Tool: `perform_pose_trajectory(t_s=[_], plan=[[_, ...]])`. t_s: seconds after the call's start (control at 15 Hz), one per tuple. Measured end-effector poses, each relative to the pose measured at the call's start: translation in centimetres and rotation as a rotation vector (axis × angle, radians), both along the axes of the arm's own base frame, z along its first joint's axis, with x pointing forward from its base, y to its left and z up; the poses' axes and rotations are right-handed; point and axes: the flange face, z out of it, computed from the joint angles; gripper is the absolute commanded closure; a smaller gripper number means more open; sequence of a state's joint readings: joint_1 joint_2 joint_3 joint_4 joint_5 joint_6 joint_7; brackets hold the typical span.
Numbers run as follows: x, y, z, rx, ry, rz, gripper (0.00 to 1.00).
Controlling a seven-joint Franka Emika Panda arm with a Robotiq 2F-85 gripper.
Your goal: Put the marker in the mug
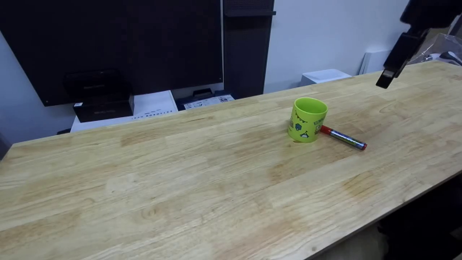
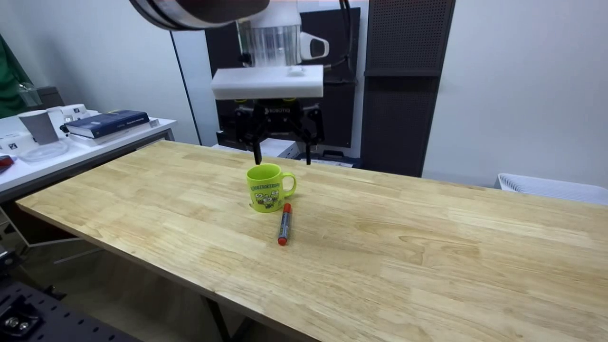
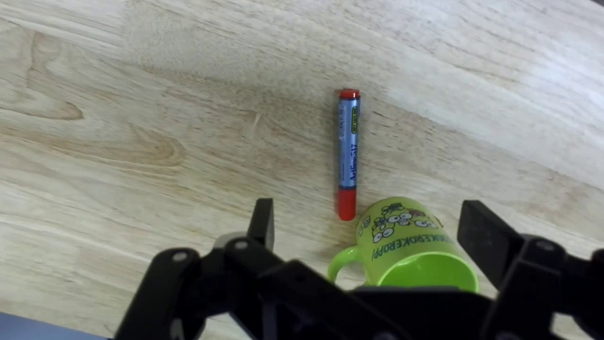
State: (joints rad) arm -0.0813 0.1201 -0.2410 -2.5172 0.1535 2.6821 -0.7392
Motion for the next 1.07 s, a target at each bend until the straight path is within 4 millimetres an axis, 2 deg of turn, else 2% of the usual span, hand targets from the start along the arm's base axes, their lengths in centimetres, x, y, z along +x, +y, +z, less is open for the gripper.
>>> perform_pose_trajectory(t_s=[0.13,0.47,1.07], plan=[[0.2,0.5,-1.0,0.001,0.015,0.013,0.0],[0.0,0.0,-0.9,-0.002,0.019,0.018,0.0],[-0.1,3.0,-6.1,-0.057,0.145,0.178,0.0]])
